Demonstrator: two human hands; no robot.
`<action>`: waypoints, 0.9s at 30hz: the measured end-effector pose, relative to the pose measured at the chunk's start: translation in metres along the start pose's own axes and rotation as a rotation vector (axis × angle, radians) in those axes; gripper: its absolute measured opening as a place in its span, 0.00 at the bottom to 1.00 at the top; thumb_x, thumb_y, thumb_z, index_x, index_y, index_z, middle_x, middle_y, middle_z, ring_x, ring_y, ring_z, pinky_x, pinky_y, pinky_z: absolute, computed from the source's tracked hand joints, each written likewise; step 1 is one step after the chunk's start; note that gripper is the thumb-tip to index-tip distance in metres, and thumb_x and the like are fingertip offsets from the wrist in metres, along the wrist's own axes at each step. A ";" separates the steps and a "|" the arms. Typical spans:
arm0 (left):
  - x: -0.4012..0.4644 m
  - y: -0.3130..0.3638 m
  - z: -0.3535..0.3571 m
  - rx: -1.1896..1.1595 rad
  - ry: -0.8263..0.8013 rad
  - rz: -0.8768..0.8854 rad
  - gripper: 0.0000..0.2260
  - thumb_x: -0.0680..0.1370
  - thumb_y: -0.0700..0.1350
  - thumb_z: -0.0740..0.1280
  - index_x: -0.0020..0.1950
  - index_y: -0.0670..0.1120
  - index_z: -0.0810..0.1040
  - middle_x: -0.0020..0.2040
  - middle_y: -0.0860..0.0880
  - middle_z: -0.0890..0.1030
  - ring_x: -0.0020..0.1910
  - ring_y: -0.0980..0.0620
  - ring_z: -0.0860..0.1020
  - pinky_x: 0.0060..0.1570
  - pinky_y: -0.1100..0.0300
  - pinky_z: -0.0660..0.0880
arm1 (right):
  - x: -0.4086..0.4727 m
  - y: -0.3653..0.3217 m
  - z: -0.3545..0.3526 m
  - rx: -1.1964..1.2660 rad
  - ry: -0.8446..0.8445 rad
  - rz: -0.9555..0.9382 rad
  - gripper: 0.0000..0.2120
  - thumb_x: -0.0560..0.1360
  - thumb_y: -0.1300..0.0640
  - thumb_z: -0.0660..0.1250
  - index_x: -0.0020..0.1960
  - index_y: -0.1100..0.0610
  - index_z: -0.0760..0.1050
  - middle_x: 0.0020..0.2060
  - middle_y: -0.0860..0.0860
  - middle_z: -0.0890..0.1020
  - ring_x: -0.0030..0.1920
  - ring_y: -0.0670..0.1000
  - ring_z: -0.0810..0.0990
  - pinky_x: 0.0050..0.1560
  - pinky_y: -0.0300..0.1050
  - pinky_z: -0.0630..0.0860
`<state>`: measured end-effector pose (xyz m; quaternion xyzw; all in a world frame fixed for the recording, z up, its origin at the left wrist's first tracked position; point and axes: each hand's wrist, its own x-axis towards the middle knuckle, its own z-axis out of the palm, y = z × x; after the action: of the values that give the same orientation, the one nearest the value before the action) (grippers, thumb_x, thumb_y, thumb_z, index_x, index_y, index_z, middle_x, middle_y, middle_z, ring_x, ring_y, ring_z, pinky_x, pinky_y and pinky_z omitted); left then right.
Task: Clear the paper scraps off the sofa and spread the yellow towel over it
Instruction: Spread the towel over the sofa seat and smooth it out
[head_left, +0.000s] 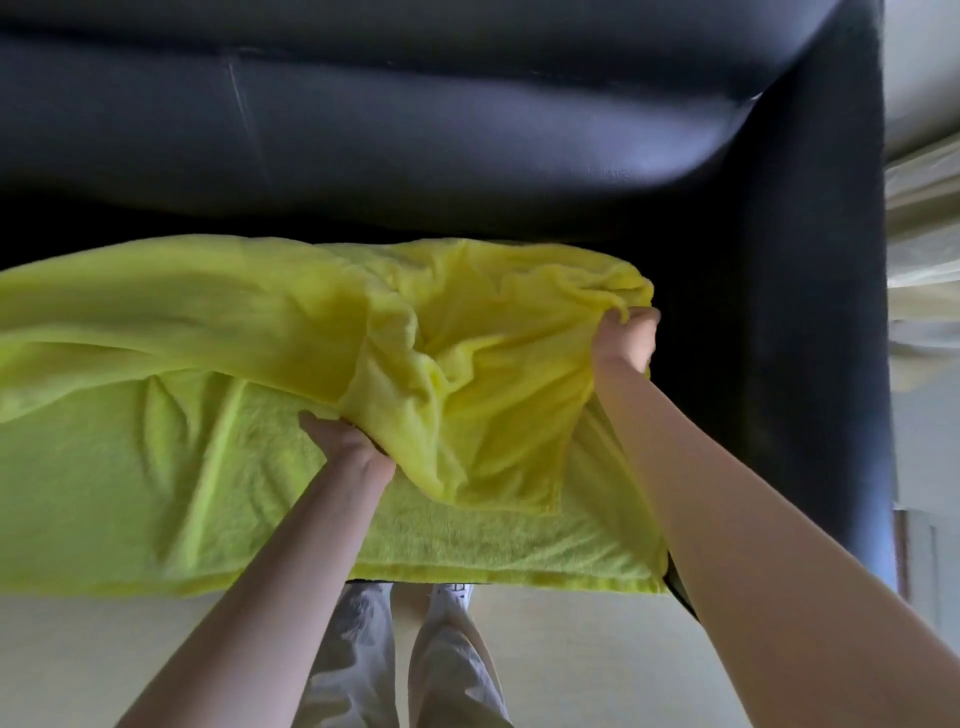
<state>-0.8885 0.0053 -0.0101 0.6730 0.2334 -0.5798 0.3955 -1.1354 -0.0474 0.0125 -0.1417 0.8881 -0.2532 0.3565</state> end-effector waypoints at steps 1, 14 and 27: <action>0.002 0.002 0.002 0.069 -0.059 0.037 0.34 0.76 0.69 0.49 0.73 0.49 0.66 0.67 0.46 0.72 0.67 0.42 0.70 0.69 0.44 0.65 | 0.004 0.004 -0.004 -0.016 0.071 -0.018 0.15 0.81 0.56 0.56 0.65 0.62 0.64 0.52 0.57 0.76 0.51 0.57 0.76 0.44 0.45 0.69; -0.011 -0.026 0.010 1.158 0.540 0.942 0.36 0.72 0.48 0.71 0.74 0.42 0.58 0.75 0.41 0.57 0.72 0.42 0.60 0.66 0.48 0.61 | 0.028 0.022 -0.020 0.027 -0.104 0.110 0.20 0.78 0.47 0.62 0.65 0.59 0.70 0.52 0.54 0.74 0.56 0.57 0.76 0.51 0.48 0.72; -0.033 -0.118 0.058 1.952 -0.454 1.261 0.34 0.72 0.71 0.58 0.61 0.42 0.68 0.55 0.46 0.76 0.54 0.45 0.75 0.50 0.54 0.73 | 0.029 0.002 -0.028 0.499 -0.672 0.422 0.31 0.64 0.45 0.76 0.63 0.57 0.74 0.54 0.58 0.83 0.53 0.61 0.82 0.55 0.57 0.78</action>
<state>-1.0216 0.0312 -0.0095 0.5681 -0.7567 -0.3213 -0.0375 -1.1756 -0.0488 0.0128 0.0580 0.6447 -0.3209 0.6914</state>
